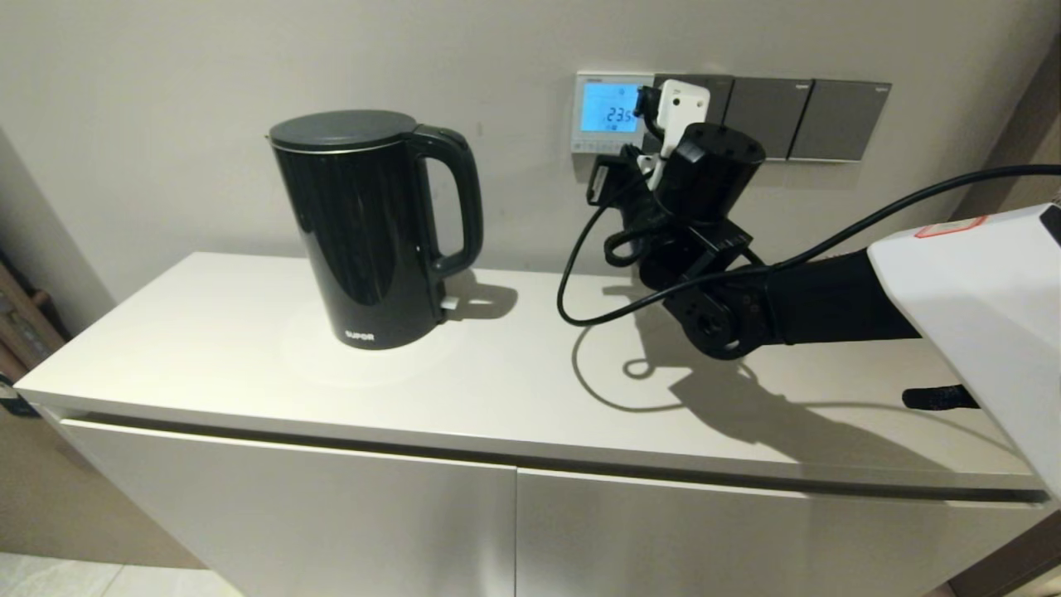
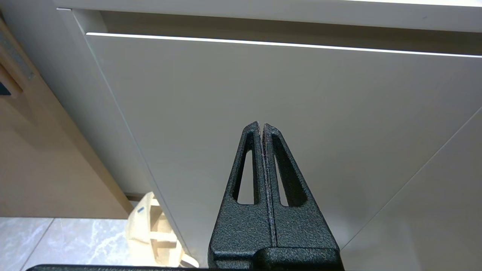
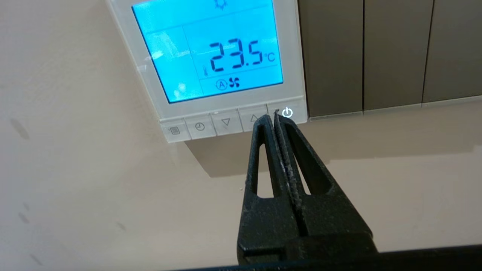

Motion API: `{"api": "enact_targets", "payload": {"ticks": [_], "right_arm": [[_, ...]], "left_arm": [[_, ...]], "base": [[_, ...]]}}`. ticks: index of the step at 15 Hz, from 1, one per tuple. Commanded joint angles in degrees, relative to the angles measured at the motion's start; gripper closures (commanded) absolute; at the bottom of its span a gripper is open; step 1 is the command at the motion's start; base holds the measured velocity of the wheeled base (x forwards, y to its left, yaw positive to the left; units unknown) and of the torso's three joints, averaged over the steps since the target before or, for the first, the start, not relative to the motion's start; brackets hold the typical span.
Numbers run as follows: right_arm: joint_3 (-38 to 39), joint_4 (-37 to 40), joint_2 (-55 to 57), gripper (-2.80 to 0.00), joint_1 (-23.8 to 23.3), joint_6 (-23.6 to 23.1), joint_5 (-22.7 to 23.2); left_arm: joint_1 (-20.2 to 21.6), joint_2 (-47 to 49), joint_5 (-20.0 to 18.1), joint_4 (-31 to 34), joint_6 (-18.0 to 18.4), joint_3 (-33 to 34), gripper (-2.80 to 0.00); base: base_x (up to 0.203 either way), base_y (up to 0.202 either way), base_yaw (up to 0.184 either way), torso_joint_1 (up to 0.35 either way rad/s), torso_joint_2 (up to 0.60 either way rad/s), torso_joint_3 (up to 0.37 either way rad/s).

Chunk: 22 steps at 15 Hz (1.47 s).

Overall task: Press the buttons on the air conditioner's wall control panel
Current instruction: Turn off the central air conditioner

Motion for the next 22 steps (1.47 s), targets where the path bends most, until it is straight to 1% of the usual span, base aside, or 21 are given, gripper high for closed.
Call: {"api": "enact_targets", "payload": {"ticks": [1, 6, 18, 22], "right_arm": [[-0.42, -0.25, 0.35, 0.00, -0.08, -0.10, -0.17], [-1.19, -0.34, 0.91, 0.00, -1.30, -0.26, -0.17], [-4.62, 0.18, 3.55, 0.00, -1.47, -0.26, -0.09], [-3.65, -0.32, 2.70, 0.00, -2.02, -0.26, -0.13]], "left_arm": [[0.00, -0.02, 0.01, 0.07, 0.00, 0.00, 0.00], [0.00, -0.02, 0.01, 0.07, 0.00, 0.00, 0.00], [0.00, -0.02, 0.01, 0.07, 0.00, 0.00, 0.00], [0.00, -0.02, 0.01, 0.07, 0.00, -0.05, 0.00]], "base": [[0.000, 0.000, 0.000, 0.000, 0.00, 0.000], [0.000, 0.000, 0.000, 0.000, 0.00, 0.000], [0.000, 0.000, 0.000, 0.000, 0.00, 0.000], [0.000, 0.000, 0.000, 0.000, 0.00, 0.000]]}}
